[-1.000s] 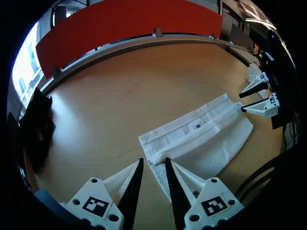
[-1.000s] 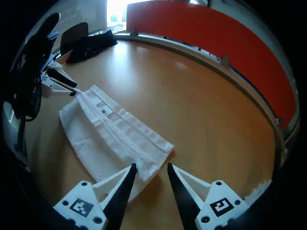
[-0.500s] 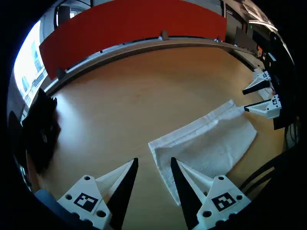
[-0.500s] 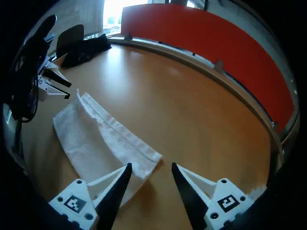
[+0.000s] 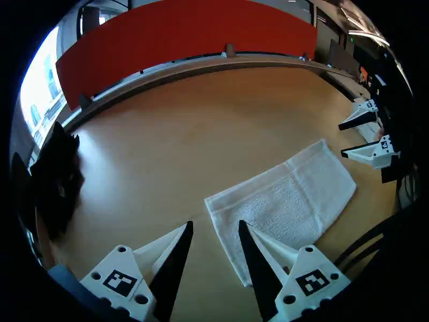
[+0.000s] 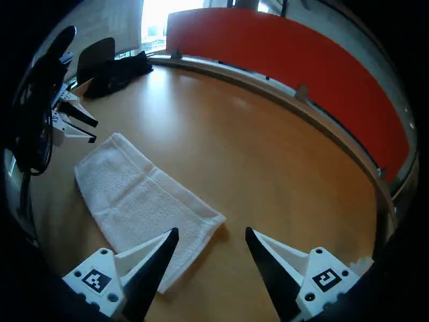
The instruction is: Fold towel
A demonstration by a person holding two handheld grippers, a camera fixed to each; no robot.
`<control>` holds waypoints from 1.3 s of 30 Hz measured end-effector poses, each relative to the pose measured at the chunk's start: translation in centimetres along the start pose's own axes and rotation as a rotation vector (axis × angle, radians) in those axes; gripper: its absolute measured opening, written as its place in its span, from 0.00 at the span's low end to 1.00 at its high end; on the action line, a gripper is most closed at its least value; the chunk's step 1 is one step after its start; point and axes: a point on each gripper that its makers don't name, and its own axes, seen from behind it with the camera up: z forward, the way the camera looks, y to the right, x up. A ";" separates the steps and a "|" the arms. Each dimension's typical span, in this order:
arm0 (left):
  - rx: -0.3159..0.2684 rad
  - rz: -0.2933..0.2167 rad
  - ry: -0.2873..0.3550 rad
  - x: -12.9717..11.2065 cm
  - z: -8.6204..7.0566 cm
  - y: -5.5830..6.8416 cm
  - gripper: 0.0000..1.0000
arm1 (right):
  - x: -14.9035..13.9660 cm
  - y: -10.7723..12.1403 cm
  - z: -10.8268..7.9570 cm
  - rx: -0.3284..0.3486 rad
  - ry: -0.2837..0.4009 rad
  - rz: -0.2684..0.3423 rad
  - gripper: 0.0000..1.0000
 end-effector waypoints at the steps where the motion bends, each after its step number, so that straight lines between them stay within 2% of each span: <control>1: -0.001 0.001 0.000 0.0 0.0 0.0 0.61 | 0.0 0.0 0.0 0.001 0.001 0.002 0.96; 14: -0.005 -0.023 -0.003 -1.7 -1.3 0.8 0.61 | -2.0 -1.9 -1.5 0.021 -0.002 0.035 0.96; 30: -0.018 -0.072 -0.036 -6.0 -3.3 2.8 0.61 | -5.8 -4.5 -3.7 0.037 -0.018 0.053 0.96; 39: -0.023 -0.097 -0.048 -7.8 -4.0 3.7 0.61 | -6.9 -5.3 -4.6 0.044 -0.022 0.059 0.96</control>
